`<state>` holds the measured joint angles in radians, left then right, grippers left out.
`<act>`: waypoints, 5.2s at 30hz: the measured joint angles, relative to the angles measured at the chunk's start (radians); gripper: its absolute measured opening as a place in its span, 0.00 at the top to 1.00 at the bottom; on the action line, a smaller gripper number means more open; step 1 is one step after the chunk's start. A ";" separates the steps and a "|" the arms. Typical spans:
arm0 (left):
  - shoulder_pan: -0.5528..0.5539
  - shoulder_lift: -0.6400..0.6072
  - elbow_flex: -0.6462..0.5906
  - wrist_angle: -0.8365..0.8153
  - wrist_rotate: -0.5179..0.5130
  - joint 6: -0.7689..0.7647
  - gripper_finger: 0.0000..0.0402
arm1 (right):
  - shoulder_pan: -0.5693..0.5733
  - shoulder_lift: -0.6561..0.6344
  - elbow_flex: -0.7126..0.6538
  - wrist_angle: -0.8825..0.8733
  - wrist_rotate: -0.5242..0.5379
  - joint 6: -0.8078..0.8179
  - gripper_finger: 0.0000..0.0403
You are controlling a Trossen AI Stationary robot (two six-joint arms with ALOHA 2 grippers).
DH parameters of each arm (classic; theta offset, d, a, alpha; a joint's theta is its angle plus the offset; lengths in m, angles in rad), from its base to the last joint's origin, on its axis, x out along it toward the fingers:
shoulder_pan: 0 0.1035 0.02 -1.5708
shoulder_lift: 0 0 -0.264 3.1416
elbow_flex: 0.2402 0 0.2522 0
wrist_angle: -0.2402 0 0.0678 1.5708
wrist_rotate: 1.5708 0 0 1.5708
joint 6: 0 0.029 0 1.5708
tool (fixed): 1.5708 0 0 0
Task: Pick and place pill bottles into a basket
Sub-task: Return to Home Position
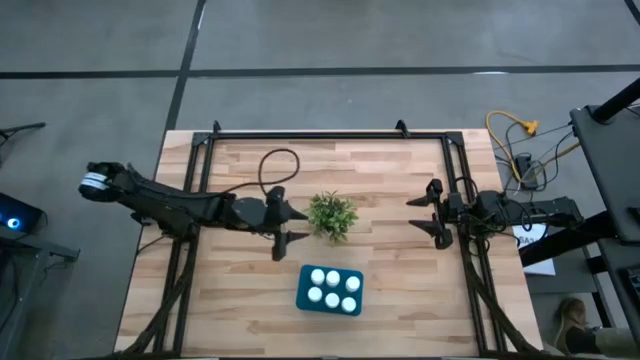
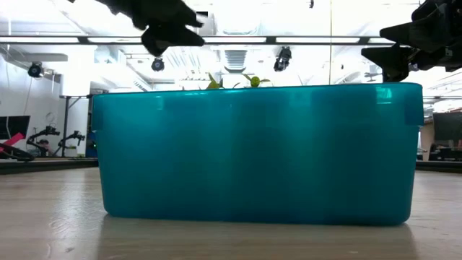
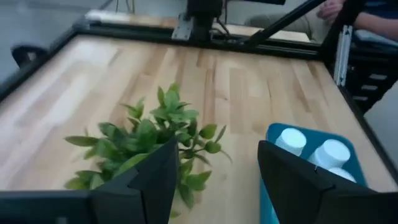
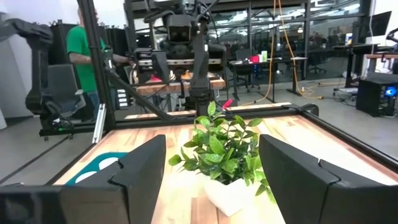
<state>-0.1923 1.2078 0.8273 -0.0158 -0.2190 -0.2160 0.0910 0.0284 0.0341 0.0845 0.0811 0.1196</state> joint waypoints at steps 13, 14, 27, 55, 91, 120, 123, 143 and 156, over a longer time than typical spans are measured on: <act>0.048 -0.194 -0.268 0.217 0.139 0.149 0.49 | 0.000 0.000 0.000 0.000 -0.002 0.000 0.37; 0.050 -0.202 -0.281 0.225 0.141 0.151 0.49 | 0.000 0.000 0.000 0.000 -0.002 0.000 0.37; 0.117 -0.292 -0.431 0.304 0.243 0.179 0.49 | 0.000 0.000 0.000 0.000 -0.002 0.000 0.37; 0.165 -0.850 -0.668 0.316 0.247 0.113 0.49 | 0.000 0.000 0.000 0.000 -0.002 0.000 0.37; 0.165 -1.017 -0.794 0.197 0.260 0.100 0.74 | 0.000 -0.001 0.000 0.000 -0.002 0.000 0.36; 0.165 -1.027 -0.818 0.117 0.296 0.144 1.00 | 0.000 -0.001 0.000 0.000 -0.002 0.000 0.38; 0.165 -1.028 -0.818 0.112 0.296 0.145 1.00 | 0.000 -0.001 0.000 0.000 -0.002 0.000 0.38; 0.165 -1.024 -0.819 0.112 0.295 0.145 1.00 | 0.000 0.000 0.000 0.001 -0.001 -0.168 0.37; 0.165 -1.020 -0.819 0.112 0.295 0.146 1.00 | 0.000 0.000 0.000 0.001 -0.002 -0.127 0.39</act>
<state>-0.0277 0.1875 0.0082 0.0961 0.0761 -0.0705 0.0910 0.0284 0.0341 0.0853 0.0795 -0.0078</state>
